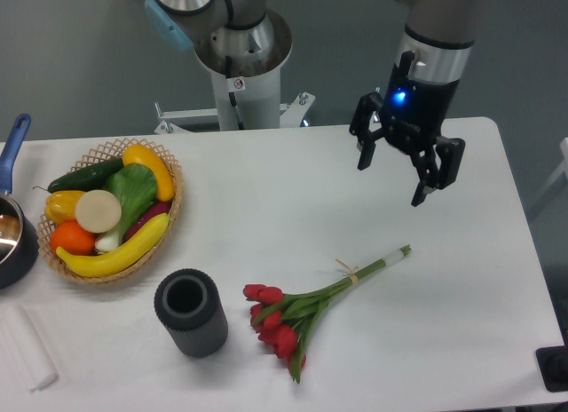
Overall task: Pick up the flowers from the table
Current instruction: 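Move the open gripper toward the red tulip bouquet stems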
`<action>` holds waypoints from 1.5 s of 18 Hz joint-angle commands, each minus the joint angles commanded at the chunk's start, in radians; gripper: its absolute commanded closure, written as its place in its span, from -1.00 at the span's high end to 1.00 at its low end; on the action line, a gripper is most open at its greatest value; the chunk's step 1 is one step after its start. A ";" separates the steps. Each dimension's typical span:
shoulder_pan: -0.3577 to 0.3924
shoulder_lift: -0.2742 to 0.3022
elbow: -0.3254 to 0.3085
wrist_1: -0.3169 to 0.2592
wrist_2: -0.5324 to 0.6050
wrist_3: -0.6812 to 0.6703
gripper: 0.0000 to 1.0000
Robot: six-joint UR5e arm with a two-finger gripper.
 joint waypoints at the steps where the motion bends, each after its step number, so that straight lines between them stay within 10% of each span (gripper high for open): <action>1: -0.003 -0.002 -0.003 0.000 0.000 -0.011 1.00; 4: -0.023 0.000 -0.047 0.012 -0.005 -0.135 1.00; 13: -0.071 0.003 -0.213 0.301 -0.002 -0.266 1.00; 27: -0.150 -0.130 -0.175 0.304 0.003 -0.218 1.00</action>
